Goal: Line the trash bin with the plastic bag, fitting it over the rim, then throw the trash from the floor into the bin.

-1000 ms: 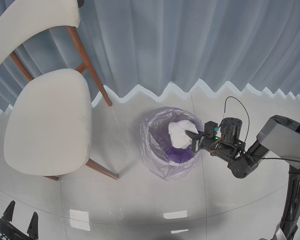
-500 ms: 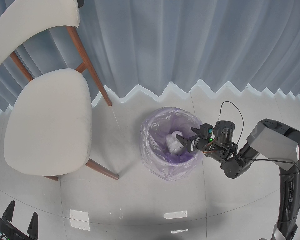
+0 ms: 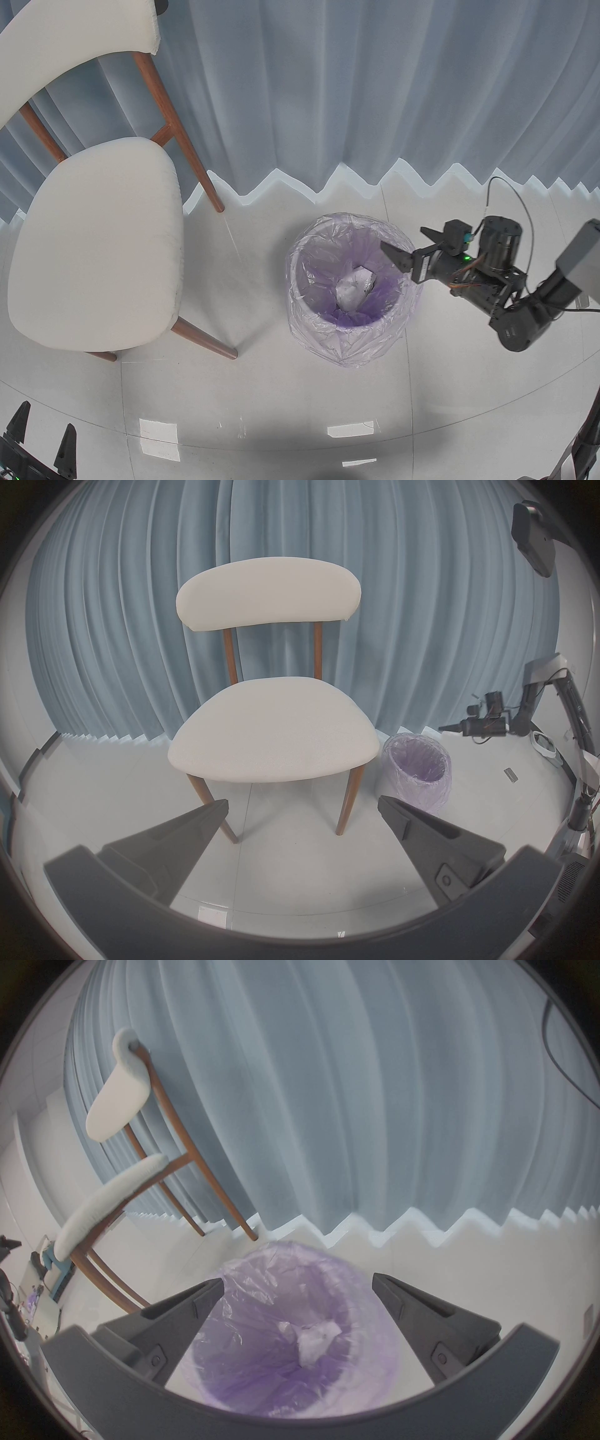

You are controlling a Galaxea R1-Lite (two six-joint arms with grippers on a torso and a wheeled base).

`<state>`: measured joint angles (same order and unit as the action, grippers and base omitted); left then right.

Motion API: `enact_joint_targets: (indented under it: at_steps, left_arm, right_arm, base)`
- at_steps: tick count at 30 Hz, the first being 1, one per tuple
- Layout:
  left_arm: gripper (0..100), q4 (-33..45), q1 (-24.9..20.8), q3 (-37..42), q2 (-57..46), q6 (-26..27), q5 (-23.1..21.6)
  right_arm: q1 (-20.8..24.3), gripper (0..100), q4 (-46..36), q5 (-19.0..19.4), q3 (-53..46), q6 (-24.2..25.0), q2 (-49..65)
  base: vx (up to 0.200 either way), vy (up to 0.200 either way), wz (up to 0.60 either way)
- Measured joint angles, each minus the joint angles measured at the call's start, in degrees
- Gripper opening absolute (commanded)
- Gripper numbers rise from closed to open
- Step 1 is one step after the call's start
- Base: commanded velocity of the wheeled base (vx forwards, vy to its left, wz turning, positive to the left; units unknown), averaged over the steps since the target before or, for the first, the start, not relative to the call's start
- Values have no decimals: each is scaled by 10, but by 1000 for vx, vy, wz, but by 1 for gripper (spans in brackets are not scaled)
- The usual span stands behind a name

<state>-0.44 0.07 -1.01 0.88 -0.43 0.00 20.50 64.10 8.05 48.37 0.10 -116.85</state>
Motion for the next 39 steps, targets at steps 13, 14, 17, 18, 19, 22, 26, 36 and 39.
enact_joint_targets:
  at_steps: [13, 14, 17, 18, 19, 22, 26, 36, 39]
  left_arm:
    - [100, 0, 0, 0, 0, 0, 0]
    - [100, 0, 0, 0, 0, 0, 0]
    - [100, 0, 0, 0, 0, 0, 0]
    - [100, 0, 0, 0, 0, 0, 0]
    - [100, 0, 0, 0, 0, 0, 0]
    - [100, 0, 0, 0, 0, 0, 0]
    - [100, 0, 0, 0, 0, 0, 0]
    - [100, 0, 0, 0, 0, 0, 0]
    - [100, 0, 0, 0, 0, 0, 0]
  right_arm:
    - [-59, 100, -41, -12, -256, -6, 355]
    - [-63, 100, -53, -15, -270, -7, 380]
    - [-73, 100, -102, -26, -311, -10, 466]
    - [-76, 100, -126, -29, -322, -11, 497]
    - [-80, 100, -153, -33, -330, -12, 527]
    - [-89, 100, -229, -45, -353, -14, 608]
    - [-105, 100, -336, -64, -383, -14, 725]
    - [-161, 100, -592, -75, -450, -7, 1005]
    - [-184, 100, -628, -78, -465, -5, 1073]
  base:
    - [0, 0, 0]
    - [0, 0, 0]
    - [0, 0, 0]
    - [0, 0, 0]
    - [0, 0, 0]
    - [0, 0, 0]
    - [0, 0, 0]
    - [0, 0, 0]
    - [0, 0, 0]
